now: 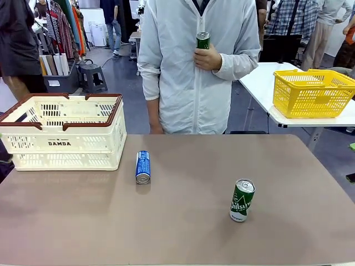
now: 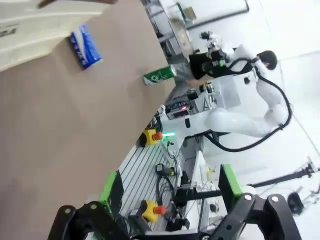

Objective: Place the drinks into the Shopping basket.
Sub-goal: Pick up one drink and place it into the Shopping basket.

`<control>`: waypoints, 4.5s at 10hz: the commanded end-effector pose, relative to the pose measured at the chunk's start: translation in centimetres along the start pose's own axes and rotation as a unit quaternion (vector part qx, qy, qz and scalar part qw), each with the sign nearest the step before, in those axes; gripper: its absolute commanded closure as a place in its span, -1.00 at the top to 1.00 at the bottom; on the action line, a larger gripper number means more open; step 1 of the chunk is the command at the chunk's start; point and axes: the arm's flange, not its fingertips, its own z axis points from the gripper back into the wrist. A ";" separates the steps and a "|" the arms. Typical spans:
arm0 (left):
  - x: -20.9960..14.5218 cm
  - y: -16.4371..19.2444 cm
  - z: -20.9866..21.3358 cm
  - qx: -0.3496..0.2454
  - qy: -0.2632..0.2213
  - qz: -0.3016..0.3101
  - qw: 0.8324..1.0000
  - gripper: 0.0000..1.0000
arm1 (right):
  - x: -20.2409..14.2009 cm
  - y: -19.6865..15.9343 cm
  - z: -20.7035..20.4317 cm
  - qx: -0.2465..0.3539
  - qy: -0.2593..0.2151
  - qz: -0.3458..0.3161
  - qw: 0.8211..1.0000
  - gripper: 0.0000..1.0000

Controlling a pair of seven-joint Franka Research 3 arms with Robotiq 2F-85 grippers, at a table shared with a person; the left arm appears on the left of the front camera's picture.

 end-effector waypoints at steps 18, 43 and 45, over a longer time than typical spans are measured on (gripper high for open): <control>13.8 -17.5 -30.0 0.400 0.109 0.012 0.910 1.00 | 0.0 0.5 0.2 -0.002 0.001 -0.003 1.000 1.00; 19.3 8.4 -46.1 0.597 0.087 0.169 0.779 1.00 | 0.0 0.5 0.2 -0.002 0.001 -0.003 1.000 1.00; 19.3 8.9 -46.4 0.594 0.088 0.158 0.783 1.00 | 0.0 0.5 0.2 -0.002 0.001 -0.003 1.000 1.00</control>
